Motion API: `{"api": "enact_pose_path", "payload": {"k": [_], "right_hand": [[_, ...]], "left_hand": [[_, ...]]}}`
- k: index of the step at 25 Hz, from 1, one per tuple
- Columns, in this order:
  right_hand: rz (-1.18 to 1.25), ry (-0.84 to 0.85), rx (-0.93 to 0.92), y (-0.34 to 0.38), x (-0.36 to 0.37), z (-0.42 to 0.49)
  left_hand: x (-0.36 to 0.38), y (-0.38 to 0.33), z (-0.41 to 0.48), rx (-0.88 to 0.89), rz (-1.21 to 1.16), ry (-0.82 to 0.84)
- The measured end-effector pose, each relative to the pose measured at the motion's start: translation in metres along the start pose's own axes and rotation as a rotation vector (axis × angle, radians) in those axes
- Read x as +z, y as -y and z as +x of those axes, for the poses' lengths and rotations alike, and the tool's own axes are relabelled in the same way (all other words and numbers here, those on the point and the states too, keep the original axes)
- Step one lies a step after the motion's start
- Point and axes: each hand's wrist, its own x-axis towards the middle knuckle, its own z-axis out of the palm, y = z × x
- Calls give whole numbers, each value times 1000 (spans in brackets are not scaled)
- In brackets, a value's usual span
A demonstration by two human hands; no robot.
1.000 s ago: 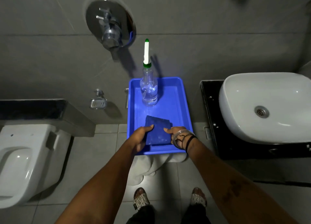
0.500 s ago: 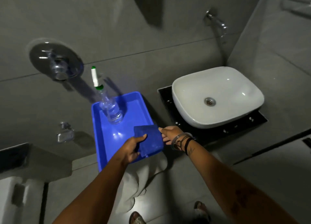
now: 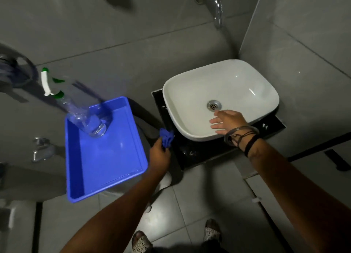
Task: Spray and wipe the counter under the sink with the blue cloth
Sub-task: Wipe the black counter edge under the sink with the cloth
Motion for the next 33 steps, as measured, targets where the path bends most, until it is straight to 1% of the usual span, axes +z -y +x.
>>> {"api": "enact_pose_path", "payload": {"k": [1,2,3,4,5,7,8,9,11,12,13,15,17,19,21,26,30,33], "right_hand": [[-4,-8,-5,0,-9,5],[-7,-6,-19,1,-15,8],[-7,6,-39,2,-19,11],[-2,35,-49,3,-20,13],[2,77,-55,5,-18,15],[10,155,-56,5,-7,17],[-5,167,-62,4,2,17],[-35,154,-91,1,12,19],[-152,82,-208,-12,34,22],[-258,47,-275,-21,42,26],[-413,31,-333,-31,47,31],[-800,43,-389,-52,48,41],[-1120,60,-448,-67,43,50],[-1293,65,-527,-73,39,56],[-1357,55,-555,-73,40,60],[-1339,7,-502,-68,41,57],[-1346,4,-502,-62,41,56],[-1365,-18,-523,-66,40,59]], "left_hand": [[15,11,-7,72,105,137],[29,23,-16,151,242,307],[38,36,-23,254,396,444],[45,49,-29,349,520,516],[46,58,-33,408,598,543],[41,64,-33,482,709,573],[39,64,-32,513,754,602],[37,62,-30,532,796,630],[37,57,-28,541,839,658],[38,55,-28,540,841,662],[40,56,-29,538,834,661],[41,60,-32,559,835,680],[40,65,-30,653,859,721],[39,64,-21,782,882,775],[36,63,-10,822,863,813],[18,69,11,726,847,762],[10,55,56,669,844,748],[5,53,97,695,863,775]]}}
